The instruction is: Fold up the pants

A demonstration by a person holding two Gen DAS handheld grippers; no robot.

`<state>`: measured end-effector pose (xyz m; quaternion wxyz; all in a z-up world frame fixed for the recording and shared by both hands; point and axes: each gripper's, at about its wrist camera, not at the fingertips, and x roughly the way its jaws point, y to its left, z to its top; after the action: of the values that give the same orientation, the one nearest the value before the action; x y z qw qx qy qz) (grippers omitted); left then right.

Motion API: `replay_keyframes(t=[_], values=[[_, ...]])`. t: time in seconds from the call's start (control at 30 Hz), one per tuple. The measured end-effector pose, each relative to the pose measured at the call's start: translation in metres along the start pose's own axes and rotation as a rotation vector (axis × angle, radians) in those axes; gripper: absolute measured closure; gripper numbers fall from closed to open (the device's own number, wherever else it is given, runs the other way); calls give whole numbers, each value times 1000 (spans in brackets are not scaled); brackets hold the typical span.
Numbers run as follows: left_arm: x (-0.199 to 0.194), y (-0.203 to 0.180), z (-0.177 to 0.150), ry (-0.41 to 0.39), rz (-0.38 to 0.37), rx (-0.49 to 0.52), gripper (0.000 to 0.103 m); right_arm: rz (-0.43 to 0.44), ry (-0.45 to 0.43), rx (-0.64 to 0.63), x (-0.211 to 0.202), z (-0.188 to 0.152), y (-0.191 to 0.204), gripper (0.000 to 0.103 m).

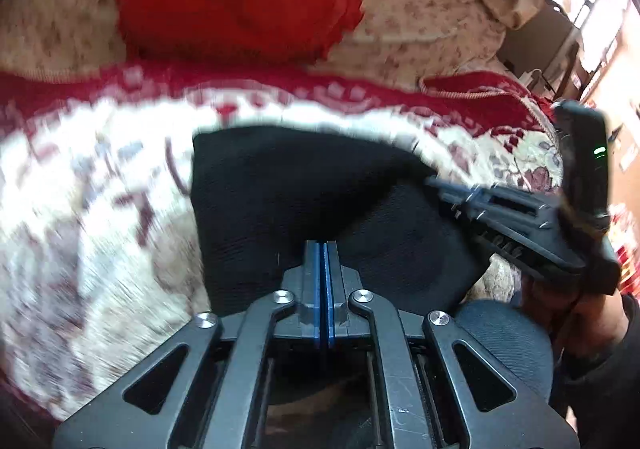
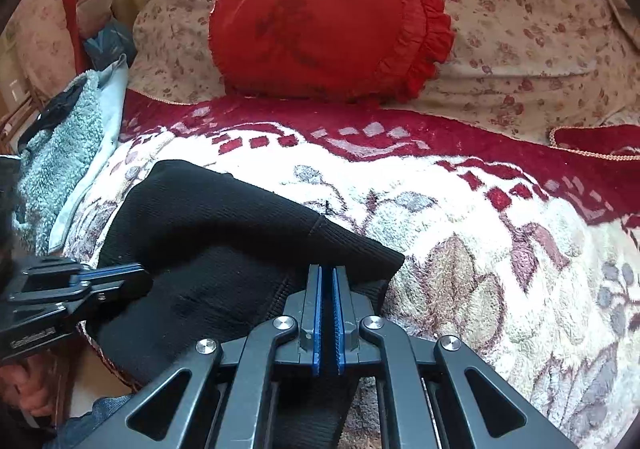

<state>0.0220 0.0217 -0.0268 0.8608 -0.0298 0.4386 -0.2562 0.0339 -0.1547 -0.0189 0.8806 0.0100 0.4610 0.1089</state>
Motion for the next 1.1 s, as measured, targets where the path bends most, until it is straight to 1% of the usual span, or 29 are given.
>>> replay_keyframes(t=[0.07, 0.1, 0.13, 0.2, 0.27, 0.3, 0.33, 0.4, 0.47, 0.53, 0.6, 0.67, 0.7, 0.73, 0.77, 0.8, 0.87, 0.97, 1.03, 1.07, 1.1], values=[[-16, 0, 10, -78, 8, 11, 91, 1, -3, 5, -1, 0, 1, 99], [-19, 3, 16, -96, 9, 2, 81, 1, -5, 7, -1, 0, 1, 99], [-17, 8, 23, -92, 17, -14, 77, 0, -6, 7, -1, 0, 1, 99], [0, 11, 29, -24, 8, -13, 77, -7, -8, 4, -2, -2, 2, 99], [35, 16, 27, 87, 39, 1, 77, -14, -7, -2, -1, -2, 3, 99], [41, 16, 26, 95, 46, 17, 77, -16, -6, -2, -1, -2, 4, 99], [43, 14, 26, 84, 52, 41, 77, -17, -6, -3, -1, -2, 4, 99], [44, 15, 28, 106, 54, 39, 77, -24, -8, -6, 0, -2, 5, 99], [42, 17, 28, 107, 48, 40, 77, -27, -11, -8, 0, -2, 5, 99], [35, 16, 30, 86, 41, 38, 77, -32, -17, -13, -1, -1, 6, 99], [17, 15, 30, 44, 18, 25, 77, -32, -42, -37, -9, -2, 8, 99], [-3, 26, 26, -24, 13, -23, 63, -26, -77, -39, -18, -4, 5, 99], [-8, 31, 23, -47, 17, -47, 45, -31, -104, -29, -25, -7, 2, 99], [-14, 40, 19, -75, 22, -81, 36, -50, -128, -15, -31, -9, -2, 98], [-16, 49, 14, -90, 17, -111, 36, -69, -143, -2, -35, -12, -7, 98], [-17, 58, 9, -88, 10, -141, 36, -85, -150, 15, -38, -15, -13, 98], [-10, 77, 0, -56, -9, -225, 36, -103, -151, 65, -40, -22, -27, 97], [-3, 91, -11, -37, -55, -302, 36, -103, -152, 139, -42, -34, -49, 97], [-3, 94, -14, -48, -75, -325, 36, -60, -170, 203, -44, -43, -63, 97], [-3, 96, -14, -56, -82, -333, 36, -22, -180, 248, -45, -48, -70, 94], [-2, 97, -14, -61, -87, -335, 36, 20, -184, 287, -44, -50, -76, 88]])
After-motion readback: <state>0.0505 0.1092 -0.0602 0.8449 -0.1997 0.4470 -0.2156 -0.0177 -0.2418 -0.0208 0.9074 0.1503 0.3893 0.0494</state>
